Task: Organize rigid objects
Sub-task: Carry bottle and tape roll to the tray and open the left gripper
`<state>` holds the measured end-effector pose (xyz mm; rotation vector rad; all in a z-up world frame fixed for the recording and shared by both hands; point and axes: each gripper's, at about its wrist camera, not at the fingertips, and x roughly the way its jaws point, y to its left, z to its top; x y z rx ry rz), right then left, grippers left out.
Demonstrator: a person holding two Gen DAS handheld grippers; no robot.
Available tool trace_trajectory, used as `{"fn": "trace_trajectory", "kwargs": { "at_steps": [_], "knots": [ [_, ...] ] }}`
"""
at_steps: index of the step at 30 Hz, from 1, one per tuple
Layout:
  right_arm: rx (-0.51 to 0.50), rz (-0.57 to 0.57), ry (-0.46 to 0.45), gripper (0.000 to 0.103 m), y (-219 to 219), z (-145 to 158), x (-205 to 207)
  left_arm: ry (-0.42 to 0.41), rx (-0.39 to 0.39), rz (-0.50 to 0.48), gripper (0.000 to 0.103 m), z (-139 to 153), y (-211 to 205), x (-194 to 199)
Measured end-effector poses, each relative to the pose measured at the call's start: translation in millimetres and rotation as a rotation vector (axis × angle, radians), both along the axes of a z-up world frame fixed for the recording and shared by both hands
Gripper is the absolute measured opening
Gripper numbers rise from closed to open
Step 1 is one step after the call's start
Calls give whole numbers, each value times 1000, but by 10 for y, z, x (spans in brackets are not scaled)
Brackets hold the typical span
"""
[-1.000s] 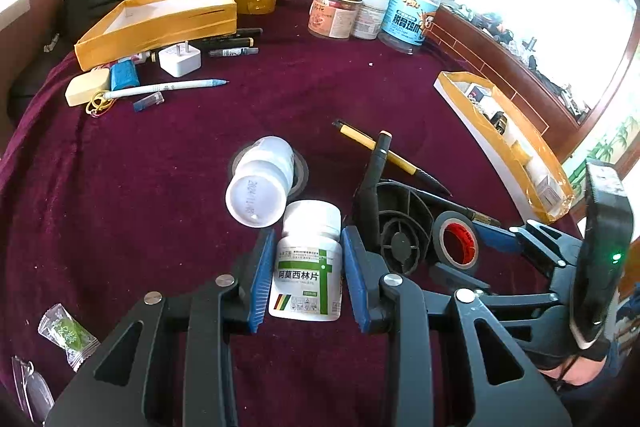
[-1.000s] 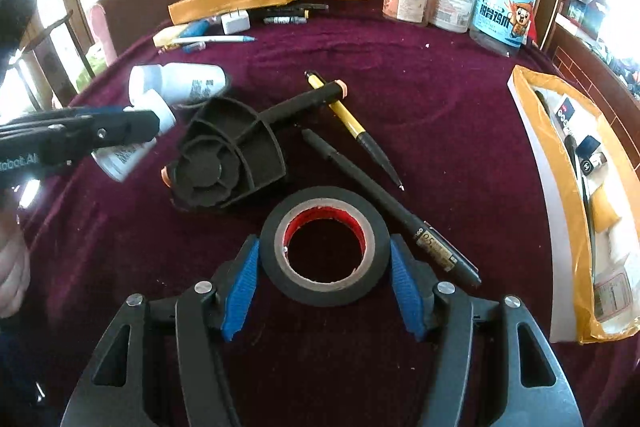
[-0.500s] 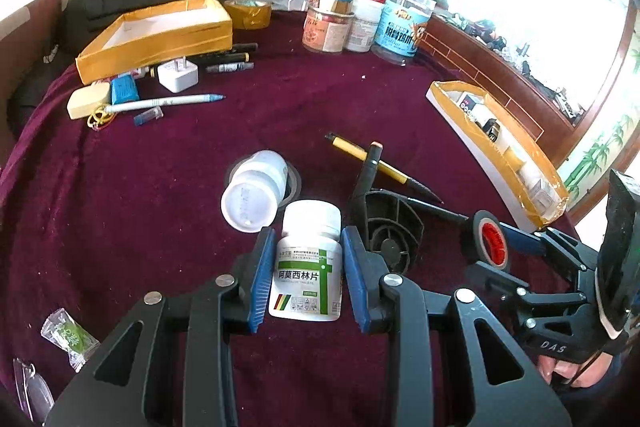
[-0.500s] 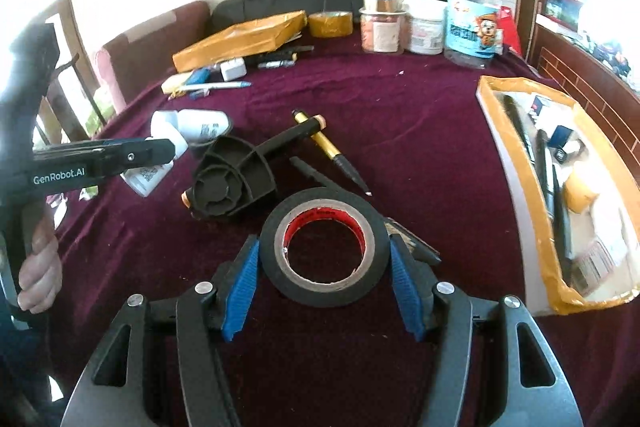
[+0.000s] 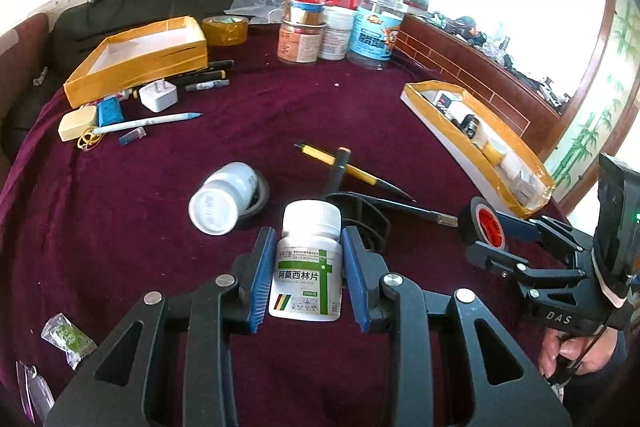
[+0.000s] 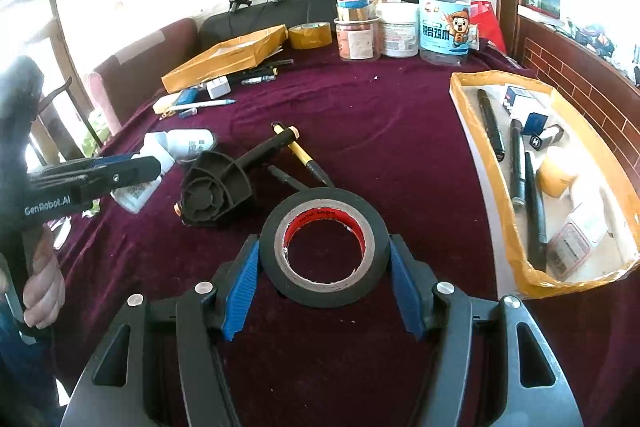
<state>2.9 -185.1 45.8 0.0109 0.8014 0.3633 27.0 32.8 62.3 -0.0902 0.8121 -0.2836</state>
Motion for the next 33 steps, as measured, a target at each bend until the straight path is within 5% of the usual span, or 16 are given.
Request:
{"fn": "trace_trajectory", "kwargs": {
  "at_steps": [18,33],
  "knots": [
    [119,-177,-80,57,-1189,435,37,24,-6,-179,31,404,-1155,169],
    [130,-313,37,56,-2129,492,1047,165,-104,-280,31,386,-2457,1180]
  ]
}}
